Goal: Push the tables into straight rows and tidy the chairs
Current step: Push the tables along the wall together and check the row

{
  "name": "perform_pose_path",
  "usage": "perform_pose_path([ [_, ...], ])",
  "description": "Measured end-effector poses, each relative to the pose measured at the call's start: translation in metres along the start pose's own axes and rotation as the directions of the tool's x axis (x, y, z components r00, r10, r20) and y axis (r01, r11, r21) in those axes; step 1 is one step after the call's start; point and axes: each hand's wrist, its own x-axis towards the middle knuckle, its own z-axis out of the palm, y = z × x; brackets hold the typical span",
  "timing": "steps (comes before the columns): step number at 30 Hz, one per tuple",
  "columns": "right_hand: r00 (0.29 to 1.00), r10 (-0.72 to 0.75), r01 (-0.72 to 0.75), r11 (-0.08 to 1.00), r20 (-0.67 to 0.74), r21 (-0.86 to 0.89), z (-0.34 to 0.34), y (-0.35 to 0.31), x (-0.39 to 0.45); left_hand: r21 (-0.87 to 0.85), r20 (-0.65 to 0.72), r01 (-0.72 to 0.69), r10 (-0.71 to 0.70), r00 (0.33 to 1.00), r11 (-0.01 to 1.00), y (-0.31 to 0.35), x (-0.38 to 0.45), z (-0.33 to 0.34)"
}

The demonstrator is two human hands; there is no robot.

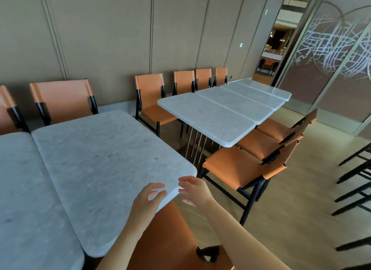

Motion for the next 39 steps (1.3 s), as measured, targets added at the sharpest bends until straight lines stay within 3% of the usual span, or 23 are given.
perform_pose_path([
  [4, 0.977, 0.158, -0.154, 0.987, 0.141, -0.041, 0.03, 0.04, 0.064, 0.22, -0.116, 0.175, -0.152, 0.981, 0.96, -0.075, 0.014, 0.005],
  [8, 0.914, 0.347, -0.321, 0.935, 0.21, -0.148, 0.056, 0.085, 0.113, 0.414, -0.237, 0.466, -0.402, 0.884, 0.782, -0.137, 0.015, -0.012],
  [11, 0.861, 0.457, -0.406, 0.882, 0.224, -0.241, 0.071, 0.115, 0.144, 0.603, -0.252, 0.501, -0.447, 0.858, 0.621, -0.172, 0.002, -0.024],
  [13, 0.846, 0.495, -0.448, 0.862, 0.199, -0.238, 0.077, 0.125, 0.163, 0.64, -0.258, 0.491, -0.438, 0.861, 0.59, -0.184, -0.006, -0.024],
  [14, 0.839, 0.511, -0.469, 0.854, 0.187, -0.226, 0.08, 0.128, 0.172, 0.58, -0.284, 0.519, -0.441, 0.851, 0.628, -0.189, -0.009, -0.022],
  [16, 0.8, 0.576, -0.56, 0.817, 0.168, -0.137, 0.083, 0.133, 0.189, 0.246, -0.468, 0.596, -0.445, 0.763, 0.764, -0.19, -0.008, -0.012],
  [18, 0.723, 0.659, -0.681, 0.73, 0.207, 0.056, 0.089, 0.141, 0.204, -0.183, -0.675, 0.576, -0.528, 0.516, 0.797, -0.189, -0.001, 0.0],
  [19, 0.704, 0.662, -0.706, 0.692, 0.257, 0.152, 0.092, 0.147, 0.211, -0.404, -0.685, 0.525, -0.628, 0.369, 0.749, -0.188, 0.004, 0.003],
  [21, 0.703, 0.613, -0.71, 0.638, 0.361, 0.299, 0.101, 0.154, 0.219, -0.749, -0.564, 0.301, -0.807, 0.178, 0.59, -0.192, 0.013, 0.005],
  [22, 0.716, 0.584, -0.698, 0.623, 0.383, 0.353, 0.103, 0.157, 0.223, -0.894, -0.409, 0.127, -0.897, 0.166, 0.43, -0.193, 0.019, 0.006],
  [24, 0.737, 0.547, -0.676, 0.598, 0.398, 0.43, 0.101, 0.16, 0.226, -0.985, -0.162, -0.113, -0.939, 0.304, 0.134, -0.192, 0.029, 0.007],
  [25, 0.741, 0.53, -0.671, 0.594, 0.412, 0.443, 0.097, 0.164, 0.226, -0.986, -0.134, -0.146, -0.92, 0.367, 0.085, -0.19, 0.033, 0.009],
  [26, 0.743, 0.512, -0.668, 0.602, 0.431, 0.437, 0.092, 0.168, 0.226, -0.984, -0.129, -0.168, -0.903, 0.41, 0.065, -0.19, 0.037, 0.011],
  [32, 0.758, 0.49, -0.65, 0.621, 0.431, 0.438, 0.085, 0.169, 0.222, -0.987, -0.134, -0.141, -0.866, 0.482, 0.075, -0.201, 0.026, 0.01],
  [37, 0.759, 0.491, -0.651, 0.589, 0.428, 0.479, 0.083, 0.168, 0.213, -0.99, -0.129, -0.116, -0.866, 0.484, 0.083, -0.201, 0.025, 0.01],
  [39, 0.748, 0.51, -0.663, 0.591, 0.424, 0.459, 0.083, 0.164, 0.214, -0.993, -0.121, -0.045, -0.87, 0.479, 0.113, -0.202, 0.024, 0.005],
])
